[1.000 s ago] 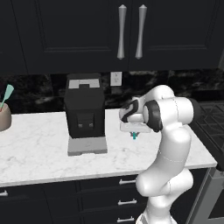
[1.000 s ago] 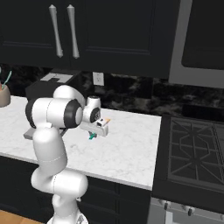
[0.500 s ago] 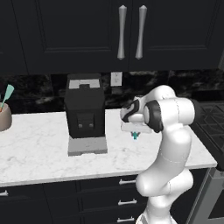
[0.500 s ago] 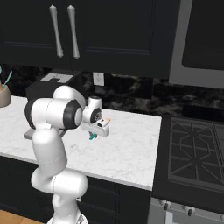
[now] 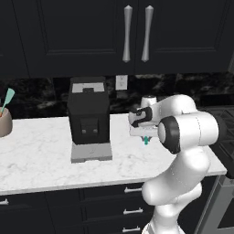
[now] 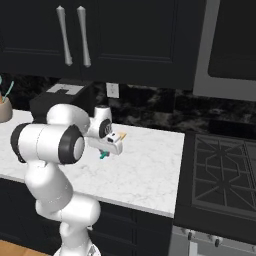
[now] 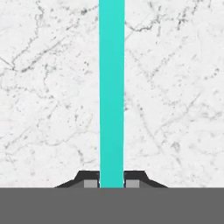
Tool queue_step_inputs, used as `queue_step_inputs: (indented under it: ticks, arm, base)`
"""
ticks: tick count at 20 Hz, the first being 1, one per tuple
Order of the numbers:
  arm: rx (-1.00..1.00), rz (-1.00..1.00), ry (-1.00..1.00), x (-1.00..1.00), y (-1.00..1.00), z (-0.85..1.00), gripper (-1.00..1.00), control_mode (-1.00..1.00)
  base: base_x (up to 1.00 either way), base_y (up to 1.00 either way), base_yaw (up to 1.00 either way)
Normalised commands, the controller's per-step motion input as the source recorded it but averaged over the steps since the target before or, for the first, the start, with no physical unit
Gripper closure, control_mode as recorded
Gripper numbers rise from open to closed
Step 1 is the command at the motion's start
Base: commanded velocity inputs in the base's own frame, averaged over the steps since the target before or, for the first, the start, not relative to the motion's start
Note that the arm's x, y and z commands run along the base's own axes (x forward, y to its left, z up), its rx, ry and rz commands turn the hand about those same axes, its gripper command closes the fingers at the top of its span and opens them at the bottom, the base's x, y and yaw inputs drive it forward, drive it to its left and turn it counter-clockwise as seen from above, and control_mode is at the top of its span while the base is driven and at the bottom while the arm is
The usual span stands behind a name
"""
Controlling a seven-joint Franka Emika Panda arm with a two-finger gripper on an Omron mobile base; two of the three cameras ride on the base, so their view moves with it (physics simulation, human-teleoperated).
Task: Put the mushroom and sweet potato in the pot. Retrieve the spatula and lightly stir the vegetables in the pot.
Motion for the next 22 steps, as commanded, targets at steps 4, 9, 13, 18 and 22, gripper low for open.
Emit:
queue_step_inputs:
  ticks: [4,9,13,18,22]
  arm:
    - [0.03,0.00,0.00,-0.15,-0.23,0.29,1.00,-1.00]
    - [0.01,0.00,0.00,-0.04,0.00,0.10,1.00,-1.00]
    - [0.00,0.00,0.00,-0.32,0.00,0.68,1.00,-1.00]
    - [0.00,0.03,-0.01,-0.52,0.00,0.70,1.00,-1.00]
    - [0.00,0.06,-0.01,-0.70,0.00,0.36,1.00,-1.00]
  base:
    - [0.00,0.00,0.00]
    - [0.00,0.00,0.00]
    - [0.00,0.00,0.00]
    - [0.00,0.00,0.00]
    - [0.00,0.00,0.00]
